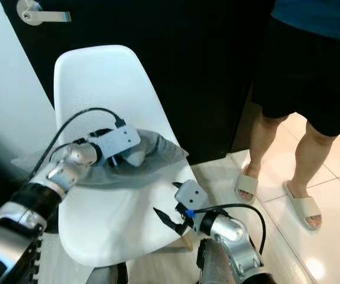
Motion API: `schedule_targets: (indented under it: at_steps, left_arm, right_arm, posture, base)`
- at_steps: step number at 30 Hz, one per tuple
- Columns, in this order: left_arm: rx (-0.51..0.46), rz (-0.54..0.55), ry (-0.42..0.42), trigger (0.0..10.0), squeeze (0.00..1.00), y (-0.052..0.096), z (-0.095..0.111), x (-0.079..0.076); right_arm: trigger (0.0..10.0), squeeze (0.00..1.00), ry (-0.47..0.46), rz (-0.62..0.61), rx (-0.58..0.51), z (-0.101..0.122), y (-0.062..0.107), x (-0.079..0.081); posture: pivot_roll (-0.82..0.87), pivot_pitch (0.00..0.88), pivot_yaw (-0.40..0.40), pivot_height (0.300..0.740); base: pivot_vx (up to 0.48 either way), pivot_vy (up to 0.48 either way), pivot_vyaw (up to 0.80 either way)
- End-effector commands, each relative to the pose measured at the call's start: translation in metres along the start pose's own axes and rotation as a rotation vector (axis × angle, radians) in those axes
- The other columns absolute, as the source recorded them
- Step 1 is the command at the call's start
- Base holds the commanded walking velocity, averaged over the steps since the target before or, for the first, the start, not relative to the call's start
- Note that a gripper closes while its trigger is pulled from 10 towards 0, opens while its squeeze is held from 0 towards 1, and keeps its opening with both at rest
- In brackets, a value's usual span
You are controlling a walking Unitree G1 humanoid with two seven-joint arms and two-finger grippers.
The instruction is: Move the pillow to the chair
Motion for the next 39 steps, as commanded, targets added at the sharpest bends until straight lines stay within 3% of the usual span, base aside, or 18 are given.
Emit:
schedule_targets:
  at_steps: [1,3,5,11,13,17,20,22,23,25,27,29,31,32,34,36,38,39]
  left_arm:
    - [0.069,0.056,0.164,10.0,0.00,0.002,-0.014,0.013]
    - [0.061,0.049,0.249,10.0,0.00,0.002,-0.013,0.015]
    - [0.110,0.083,-0.001,10.0,0.00,0.004,-0.015,0.023]
    - [0.042,-0.008,0.224,10.0,0.00,0.004,-0.001,0.018]
    - [0.104,0.049,-0.081,10.0,0.00,0.006,-0.004,0.023]
    - [0.075,0.084,-0.101,10.0,0.00,0.006,0.003,0.027]
    - [0.061,0.085,-0.675,10.0,0.00,-0.001,0.029,0.011]
    - [0.073,0.050,-0.687,10.0,0.00,-0.003,0.027,0.003]
    - [0.028,-0.161,-0.351,10.0,0.00,-0.009,0.026,-0.039]
    - [-0.003,-0.242,-0.193,10.0,0.00,-0.010,0.029,-0.054]
    - [-0.062,-0.335,0.305,10.0,0.00,-0.014,0.042,-0.066]
    - [0.022,-0.205,0.084,10.0,0.00,-0.017,0.030,-0.057]
    - [0.026,-0.182,0.235,10.0,0.00,-0.019,0.031,-0.051]
    - [0.085,-0.030,-0.043,10.0,0.00,-0.019,0.022,-0.033]
    - [0.093,0.047,0.027,10.0,0.00,-0.018,0.019,-0.018]
    - [0.036,-0.026,0.440,10.0,0.00,-0.018,0.023,-0.017]
    - [0.079,0.086,0.094,10.0,0.00,-0.012,0.012,0.004]
    - [0.011,0.046,0.581,10.0,0.00,-0.010,0.017,0.009]
  right_arm:
    - [10.0,0.00,0.002,0.006,0.015,-0.003,0.001,0.002]
    - [10.0,0.00,0.000,0.004,0.015,-0.003,0.001,0.002]
    - [10.0,0.00,-0.004,0.002,0.015,-0.003,0.002,0.002]
    - [10.0,0.00,-0.006,0.001,0.019,-0.005,0.003,0.002]
    - [10.0,0.00,-0.004,0.004,0.023,-0.005,0.002,0.002]
    - [10.0,0.00,-0.004,0.004,0.023,-0.005,0.002,0.002]
    - [10.0,0.00,0.007,0.008,0.035,-0.006,0.000,0.000]
    - [10.0,0.00,0.007,0.008,0.036,-0.006,0.000,0.000]
    - [10.0,0.00,0.010,0.009,0.035,-0.005,-0.002,0.000]
    - [10.0,0.00,0.010,0.009,0.034,-0.005,-0.002,0.000]
    - [10.0,0.00,0.011,0.007,0.032,-0.004,-0.003,0.000]
    - [10.0,0.00,0.017,0.007,0.034,-0.004,-0.003,0.000]
    - [10.0,0.00,0.014,0.002,0.034,-0.004,-0.003,0.000]
    - [10.0,0.00,0.016,0.002,0.035,-0.005,-0.002,0.001]
    - [10.0,0.00,0.017,0.002,0.036,-0.006,-0.001,0.002]
    - [10.0,0.00,0.016,0.003,0.037,-0.006,-0.001,0.002]
    - [10.0,0.00,0.024,0.007,0.040,-0.006,-0.001,0.003]
    - [10.0,0.00,0.019,-0.002,0.039,-0.006,-0.001,0.002]
  posture:
    - [0.05,0.046,-0.015,0.592]
    - [0.05,0.046,-0.015,0.592]
    - [0.05,0.046,-0.012,0.592]
    - [0.06,0.041,-0.014,0.592]
    - [0.06,0.041,-0.014,0.592]
    - [0.06,0.040,-0.016,0.592]
    - [0.07,0.039,-0.022,0.592]
    - [0.07,0.039,-0.023,0.592]
    - [0.07,0.037,-0.020,0.592]
    - [0.07,0.037,-0.019,0.592]
    - [0.06,0.038,-0.015,0.592]
    - [0.05,0.039,-0.010,0.592]
    - [0.06,0.039,-0.011,0.592]
    - [0.05,0.040,-0.009,0.592]
    - [0.06,0.039,-0.009,0.592]
    - [0.05,0.040,-0.007,0.592]
    - [0.05,0.040,-0.001,0.592]
    - [0.05,0.040,-0.001,0.592]
  base:
    - [0.000,0.000,0.00]
    - [0.000,0.000,0.00]
    - [0.000,0.000,0.00]
    - [0.000,0.000,0.00]
    - [0.000,0.000,0.00]
    - [0.000,0.000,0.00]
    - [0.000,0.000,0.00]
    - [0.000,0.000,0.00]
    - [0.000,0.000,0.00]
    - [0.000,0.000,0.00]
    - [0.000,0.000,0.00]
    - [0.000,0.000,0.00]
    - [0.000,0.000,0.00]
    - [0.000,0.000,0.00]
    - [0.000,0.000,0.00]
    - [0.000,0.000,0.00]
    - [0.000,0.000,0.00]
    - [0.000,0.000,0.00]
Point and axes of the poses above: a point about 5 cm out from each wrist's last joint towards the gripper, its own y axis pointing back from the gripper into the wrist, its own z axis along the axis of the wrist's last joint, x = y × z, the point moved 1 cm from there along -y, pointing out of the wrist towards the gripper, and after that the axes turned 2 degrees about -y, right-handed, at the moved point
